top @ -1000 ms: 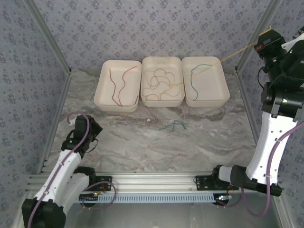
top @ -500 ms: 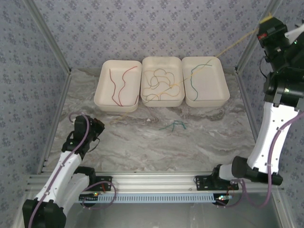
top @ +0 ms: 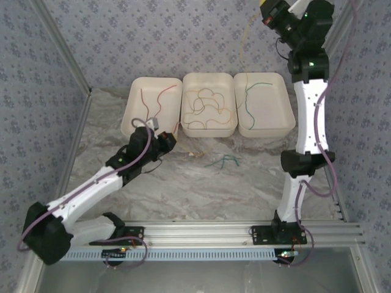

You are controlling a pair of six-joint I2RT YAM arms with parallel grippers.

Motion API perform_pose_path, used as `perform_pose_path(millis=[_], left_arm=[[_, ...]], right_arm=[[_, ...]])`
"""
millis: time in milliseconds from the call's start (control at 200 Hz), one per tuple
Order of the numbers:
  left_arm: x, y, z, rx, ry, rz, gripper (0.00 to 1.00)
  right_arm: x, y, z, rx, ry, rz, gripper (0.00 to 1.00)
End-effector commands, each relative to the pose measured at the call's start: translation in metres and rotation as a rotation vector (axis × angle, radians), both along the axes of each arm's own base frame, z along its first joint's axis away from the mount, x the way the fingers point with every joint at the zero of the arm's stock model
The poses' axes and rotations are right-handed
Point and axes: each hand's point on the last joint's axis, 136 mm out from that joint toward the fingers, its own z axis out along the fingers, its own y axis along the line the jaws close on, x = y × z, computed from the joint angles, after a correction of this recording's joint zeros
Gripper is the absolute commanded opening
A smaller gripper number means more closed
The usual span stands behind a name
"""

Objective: Untangle the cables

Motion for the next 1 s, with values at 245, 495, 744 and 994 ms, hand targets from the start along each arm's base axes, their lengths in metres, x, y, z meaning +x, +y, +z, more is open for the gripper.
perform_pose_path(millis=[245,495,744,994], left_arm=[[0.093,-0.044,0.059,0.000,-0.152,0.050,0.00],[0.135,-0.077,0.015,0.032,-0.057,-0.017,0.00],[0.163,-0.106,-0.048,0.061,0.042,-0.057,0.00],[0.176,-0.105,-0.091,0.126,0.135,-0.039,0.00]], right_arm=[[0.055,0.038,-0.043,-0.037,-0.050,0.062,0.00],[0.099,0.072,-0.142,-0.159,0.119,0.066,0.00],[0.136,0.093,-0.252,-0.276,0.297,0.004,0.00],[0.159,0.088,-0.364,-0.319,0.514,-0.029,0.00]])
